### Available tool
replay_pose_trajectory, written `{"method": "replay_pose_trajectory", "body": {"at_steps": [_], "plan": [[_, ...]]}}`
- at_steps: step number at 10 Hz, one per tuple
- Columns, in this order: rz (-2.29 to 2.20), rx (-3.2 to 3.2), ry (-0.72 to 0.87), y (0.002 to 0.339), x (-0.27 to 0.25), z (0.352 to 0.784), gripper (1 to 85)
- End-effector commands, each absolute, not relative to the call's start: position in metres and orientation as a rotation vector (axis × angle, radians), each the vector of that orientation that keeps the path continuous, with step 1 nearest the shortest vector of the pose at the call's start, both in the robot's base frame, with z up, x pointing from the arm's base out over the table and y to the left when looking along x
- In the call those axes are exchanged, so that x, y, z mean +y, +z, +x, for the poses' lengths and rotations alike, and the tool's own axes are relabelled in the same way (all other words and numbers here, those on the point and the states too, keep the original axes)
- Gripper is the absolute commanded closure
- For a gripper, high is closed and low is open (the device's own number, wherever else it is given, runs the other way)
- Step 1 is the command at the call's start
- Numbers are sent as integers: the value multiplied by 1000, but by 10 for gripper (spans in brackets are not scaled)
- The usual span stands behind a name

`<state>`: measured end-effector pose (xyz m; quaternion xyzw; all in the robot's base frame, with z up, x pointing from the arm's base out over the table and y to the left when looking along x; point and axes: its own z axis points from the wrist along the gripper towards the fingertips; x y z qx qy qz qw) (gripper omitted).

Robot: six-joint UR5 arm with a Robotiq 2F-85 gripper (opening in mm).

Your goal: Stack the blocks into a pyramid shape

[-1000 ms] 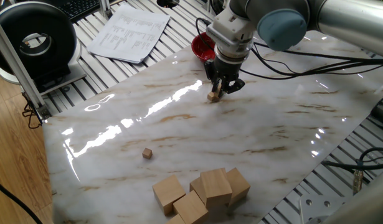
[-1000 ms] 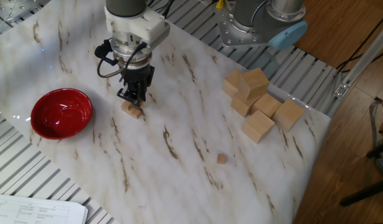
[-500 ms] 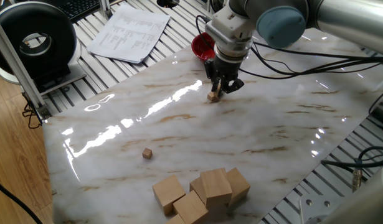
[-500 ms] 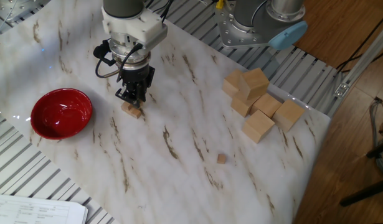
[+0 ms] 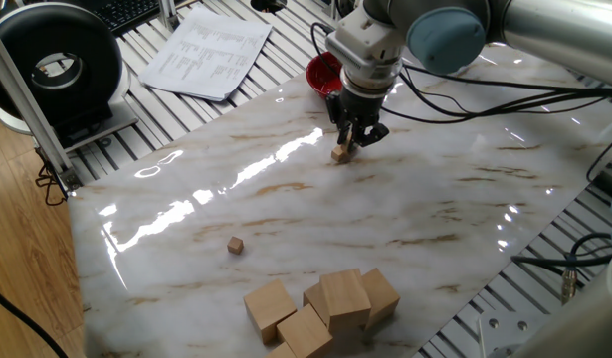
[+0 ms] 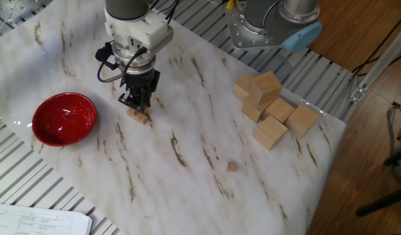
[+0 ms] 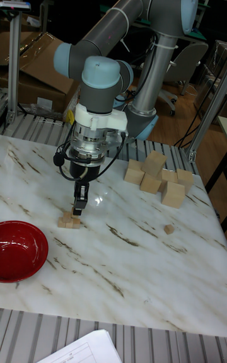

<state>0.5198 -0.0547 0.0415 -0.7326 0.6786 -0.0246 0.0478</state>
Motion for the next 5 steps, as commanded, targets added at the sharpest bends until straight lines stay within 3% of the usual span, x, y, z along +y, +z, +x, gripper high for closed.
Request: {"method": "replay_pose_trajectory", "body": {"at_steps": [1, 5], "plan": [[-2222, 2074, -68, 44, -54, 524, 707], [-2243, 2060, -74, 45, -54, 525, 710]]}}
